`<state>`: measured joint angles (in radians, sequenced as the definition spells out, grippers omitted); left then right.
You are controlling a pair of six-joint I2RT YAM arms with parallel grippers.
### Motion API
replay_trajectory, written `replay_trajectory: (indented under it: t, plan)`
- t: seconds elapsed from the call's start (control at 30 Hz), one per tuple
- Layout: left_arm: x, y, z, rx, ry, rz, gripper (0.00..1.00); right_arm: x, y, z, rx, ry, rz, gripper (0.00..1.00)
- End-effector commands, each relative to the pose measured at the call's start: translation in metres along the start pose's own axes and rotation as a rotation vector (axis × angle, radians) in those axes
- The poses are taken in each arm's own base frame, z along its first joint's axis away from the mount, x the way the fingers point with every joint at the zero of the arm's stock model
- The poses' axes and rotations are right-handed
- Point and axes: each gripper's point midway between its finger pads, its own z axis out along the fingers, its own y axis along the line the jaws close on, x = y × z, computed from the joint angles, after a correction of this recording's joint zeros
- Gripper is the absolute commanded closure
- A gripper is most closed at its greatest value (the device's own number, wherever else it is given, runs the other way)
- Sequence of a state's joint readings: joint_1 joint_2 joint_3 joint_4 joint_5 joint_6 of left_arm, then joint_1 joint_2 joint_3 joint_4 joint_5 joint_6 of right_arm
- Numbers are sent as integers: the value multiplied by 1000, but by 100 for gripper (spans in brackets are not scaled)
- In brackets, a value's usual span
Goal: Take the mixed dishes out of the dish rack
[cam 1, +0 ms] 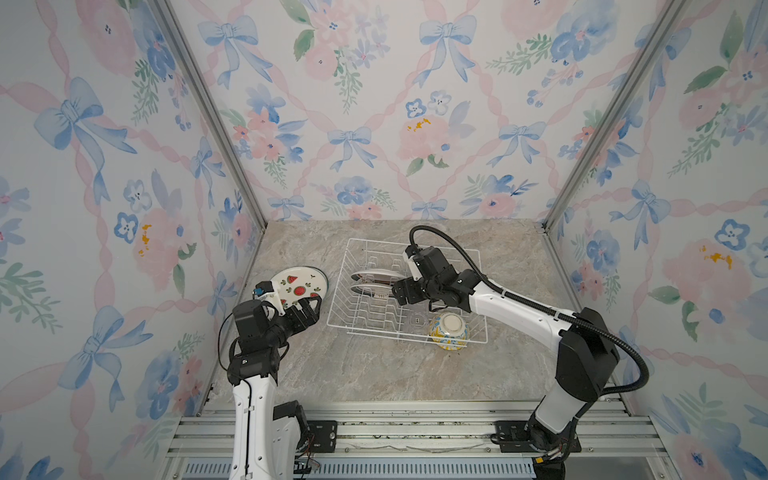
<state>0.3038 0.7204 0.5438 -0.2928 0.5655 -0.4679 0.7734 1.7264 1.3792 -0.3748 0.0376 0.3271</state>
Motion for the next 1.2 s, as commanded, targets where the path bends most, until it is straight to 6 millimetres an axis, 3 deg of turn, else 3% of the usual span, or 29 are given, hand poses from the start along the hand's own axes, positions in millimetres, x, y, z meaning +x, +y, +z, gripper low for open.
replay_trajectory:
  t: [0.0,0.27,0.63,1.17]
  plan:
    - [3,0,1,3,-4,17,2,-4,8,-1,-20,14,-29,10]
    - [4,0,0,2,-5,18,2,-4,24,-7,-71,8,-83,13]
    - [5,0,1,0,-2,17,2,-8,45,2,-125,27,-179,14]
    - [6,2,3,-1,10,10,2,-6,60,20,-13,61,-392,34]
